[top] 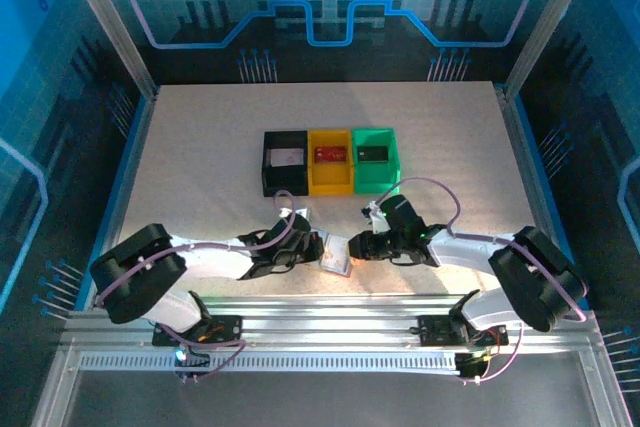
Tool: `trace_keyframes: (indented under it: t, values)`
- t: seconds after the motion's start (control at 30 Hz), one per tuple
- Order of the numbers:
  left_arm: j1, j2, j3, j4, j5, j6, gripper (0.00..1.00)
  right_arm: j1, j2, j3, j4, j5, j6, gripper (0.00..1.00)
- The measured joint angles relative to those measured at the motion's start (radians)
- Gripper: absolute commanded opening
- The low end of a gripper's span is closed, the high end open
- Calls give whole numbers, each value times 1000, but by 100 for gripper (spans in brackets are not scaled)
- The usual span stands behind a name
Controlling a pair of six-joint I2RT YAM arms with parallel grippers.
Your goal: Take the credit cards out of the card holder
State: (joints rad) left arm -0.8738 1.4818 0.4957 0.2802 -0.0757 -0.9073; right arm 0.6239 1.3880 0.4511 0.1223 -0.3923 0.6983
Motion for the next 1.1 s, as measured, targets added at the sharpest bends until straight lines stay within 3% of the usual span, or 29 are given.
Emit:
trace_keyframes:
  t: [0.13,0.47,0.73,1.1]
  values:
    - [-6,28,37,-3,13,-7,0,6,13,2,-26,19,1,17]
    - [-14,47,75,-57,13,-7,1,6,91,3,41,-5,0,16]
    - [-14,8,75,-129,-7,5,27,6,107,3,66,-10,0,15]
    - [-14,-14,99,-217,-42,25,31,6,116,17,50,-8,0,13]
